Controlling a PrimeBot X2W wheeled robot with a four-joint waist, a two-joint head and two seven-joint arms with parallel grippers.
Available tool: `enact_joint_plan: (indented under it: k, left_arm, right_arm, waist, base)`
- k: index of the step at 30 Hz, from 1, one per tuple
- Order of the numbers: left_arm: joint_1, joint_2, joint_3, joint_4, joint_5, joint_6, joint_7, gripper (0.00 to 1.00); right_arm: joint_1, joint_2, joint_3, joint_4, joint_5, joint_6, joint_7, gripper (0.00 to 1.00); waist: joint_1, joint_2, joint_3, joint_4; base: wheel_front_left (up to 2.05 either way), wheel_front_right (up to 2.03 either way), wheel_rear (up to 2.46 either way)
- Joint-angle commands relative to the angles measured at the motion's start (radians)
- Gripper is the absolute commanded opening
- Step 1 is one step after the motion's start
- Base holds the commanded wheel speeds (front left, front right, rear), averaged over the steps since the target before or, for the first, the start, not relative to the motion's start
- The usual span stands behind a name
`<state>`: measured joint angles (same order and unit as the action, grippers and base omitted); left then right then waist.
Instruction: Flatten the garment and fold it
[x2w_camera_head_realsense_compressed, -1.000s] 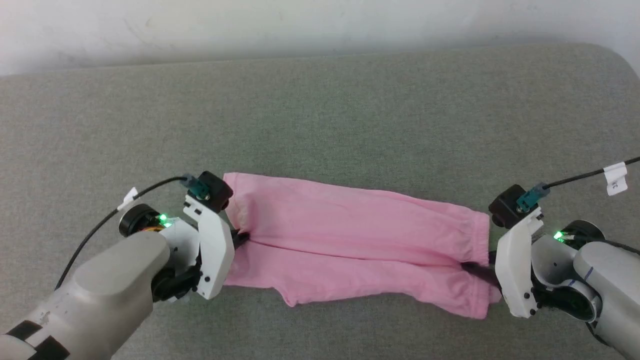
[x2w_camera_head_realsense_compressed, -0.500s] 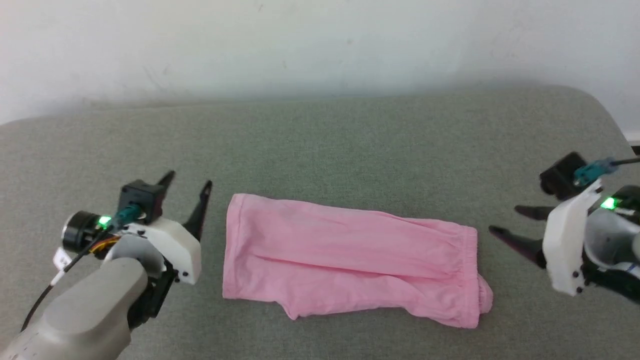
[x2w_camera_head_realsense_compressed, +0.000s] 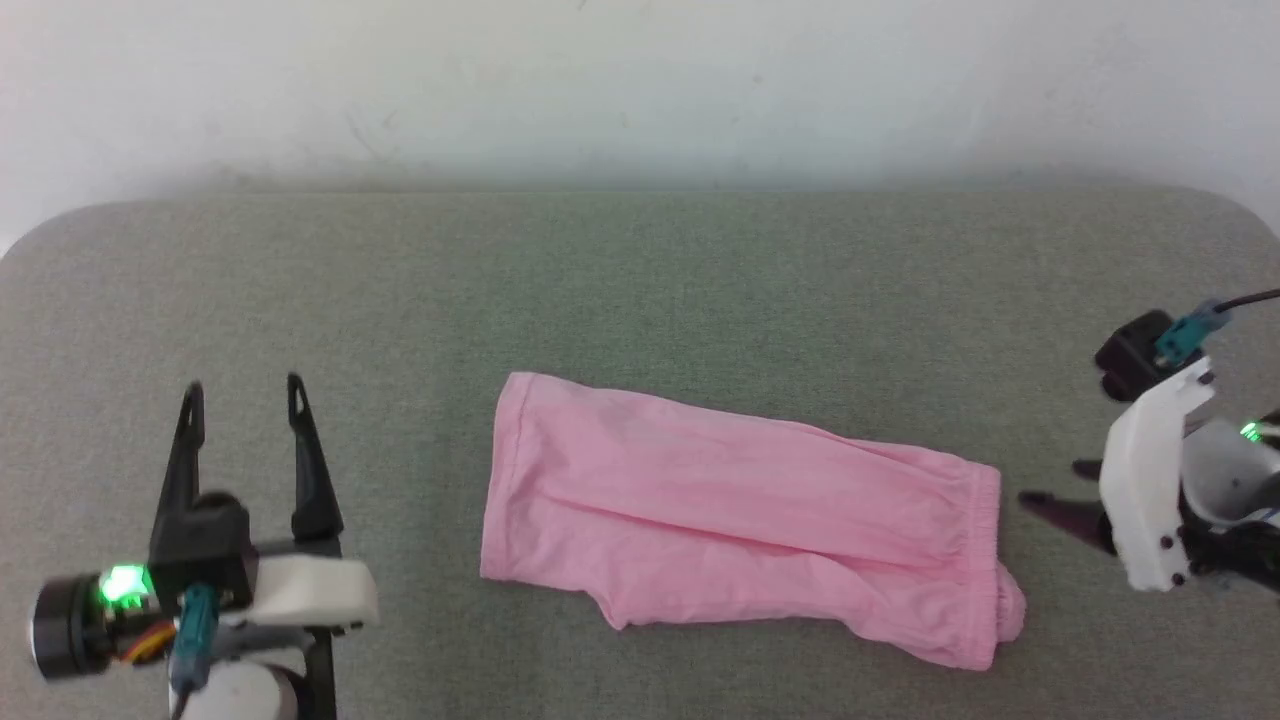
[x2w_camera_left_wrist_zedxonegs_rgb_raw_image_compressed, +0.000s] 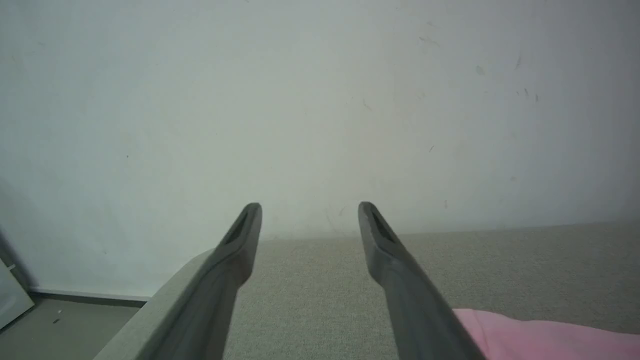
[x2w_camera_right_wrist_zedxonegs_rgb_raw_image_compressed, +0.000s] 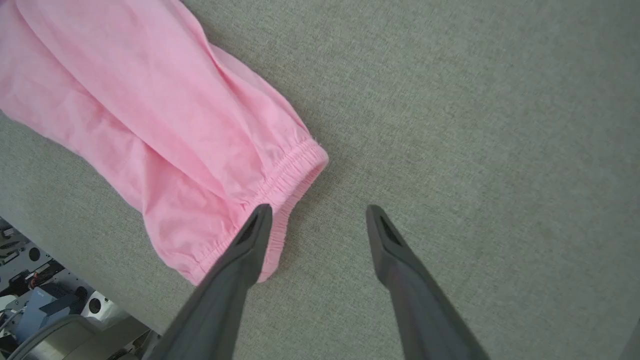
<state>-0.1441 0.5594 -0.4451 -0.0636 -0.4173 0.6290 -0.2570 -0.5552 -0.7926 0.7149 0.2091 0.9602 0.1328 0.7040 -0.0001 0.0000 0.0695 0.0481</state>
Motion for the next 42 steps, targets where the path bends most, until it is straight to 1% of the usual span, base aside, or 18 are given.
enact_joint_plan:
  k: [1, 5, 10, 14, 18, 19, 20, 21, 25, 29, 32, 36, 40, 42]
  left_arm:
    - [0.031, -0.022, 0.024, -0.015, 0.023, 0.002, -0.005, 1.0]
    - [0.124, -0.108, 0.11, -0.046, 0.106, -0.041, -0.005, 1.0]
    - [0.168, -0.203, 0.185, -0.049, 0.187, -0.116, -0.005, 1.0]
    - [0.181, -0.257, 0.229, -0.041, 0.243, -0.177, -0.005, 1.0]
    - [0.191, -0.294, 0.26, -0.041, 0.286, -0.24, -0.005, 1.0]
    - [0.193, -0.301, 0.268, -0.039, 0.294, -0.253, -0.005, 1.0]
    - [0.195, -0.307, 0.275, -0.039, 0.303, -0.266, -0.005, 1.0]
    - [0.198, -0.313, 0.282, -0.039, 0.311, -0.277, -0.005, 1.0]
    - [0.205, -0.33, 0.305, -0.032, 0.341, -0.31, -0.005, 1.0]
    - [0.211, -0.34, 0.323, -0.027, 0.368, -0.322, -0.005, 1.0]
    - [0.218, -0.344, 0.328, -0.023, 0.384, -0.329, -0.005, 1.0]
    - [0.23, -0.346, 0.327, -0.016, 0.398, -0.336, -0.005, 1.0]
    - [0.242, -0.347, 0.322, -0.009, 0.409, -0.335, -0.005, 1.0]
    - [0.247, -0.347, 0.319, -0.006, 0.413, -0.333, -0.005, 1.0]
  right_arm:
    - [0.022, 0.021, -0.006, 0.011, 0.005, -0.002, 0.008, 1.0]
    - [0.052, 0.085, -0.029, 0.066, 0.005, -0.002, 0.028, 1.0]
    - [0.097, 0.161, -0.045, 0.163, -0.024, -0.002, 0.006, 1.0]
    - [0.13, 0.217, -0.043, 0.226, -0.03, -0.002, -0.022, 1.0]
    - [0.147, 0.238, -0.018, 0.243, -0.037, -0.002, -0.036, 1.0]
    - [0.145, 0.239, -0.017, 0.243, -0.04, -0.002, -0.046, 0.75]
    - [0.143, 0.239, -0.015, 0.244, -0.041, -0.002, -0.055, 0.03]
    - [0.14, 0.238, -0.013, 0.243, -0.04, -0.002, -0.059, 0.0]
    - [0.118, 0.224, -0.011, 0.231, -0.038, -0.002, -0.088, 0.0]
    - [0.093, 0.191, 0.0, 0.2, -0.039, -0.002, -0.103, 0.0]
    - [0.078, 0.142, 0.008, 0.169, -0.04, -0.002, -0.102, 0.0]
    - [0.068, 0.055, -0.003, 0.139, -0.039, -0.002, -0.09, 0.0]
    - [0.076, -0.04, -0.021, 0.131, -0.042, -0.002, -0.064, 0.0]
    - [0.084, -0.074, -0.031, 0.131, -0.042, -0.002, -0.051, 0.0]
  waist:
    - [0.0001, 0.0, 0.009, 0.01]
    - [0.0001, 0.0, 0.028, 0.029]
    - [0.0001, 0.0, 0.051, 0.056]
    - [0.0001, 0.0, 0.062, 0.068]
    - [0.0001, 0.0, 0.064, 0.068]
    - [0.0001, 0.0, 0.062, 0.067]
    - [0.0001, 0.0, 0.06, 0.066]
    - [0.0001, 0.0, 0.057, 0.064]
    - [0.0001, 0.0, 0.049, 0.057]
    - [0.0001, 0.0, 0.038, 0.049]
    - [0.0001, 0.0, 0.027, 0.043]
    - [0.0001, 0.0, 0.014, 0.035]
    - [0.0001, 0.0, -0.003, 0.027]
    - [0.0001, 0.0, -0.01, 0.025]
  base:
    - [0.0, 0.0, 0.0]
    - [0.0, 0.0, 0.0]
    - [0.0, 0.0, 0.0]
    - [0.0, 0.0, 0.0]
    - [0.0, 0.0, 0.0]
    - [0.0, 0.0, 0.0]
    - [0.0, 0.0, 0.0]
    - [0.0, 0.0, 0.0]
    - [0.0, 0.0, 0.0]
    - [0.0, 0.0, 0.0]
    - [0.0, 0.0, 0.0]
    - [0.0, 0.0, 0.0]
    - [0.0, 0.0, 0.0]
    - [0.0, 0.0, 0.0]
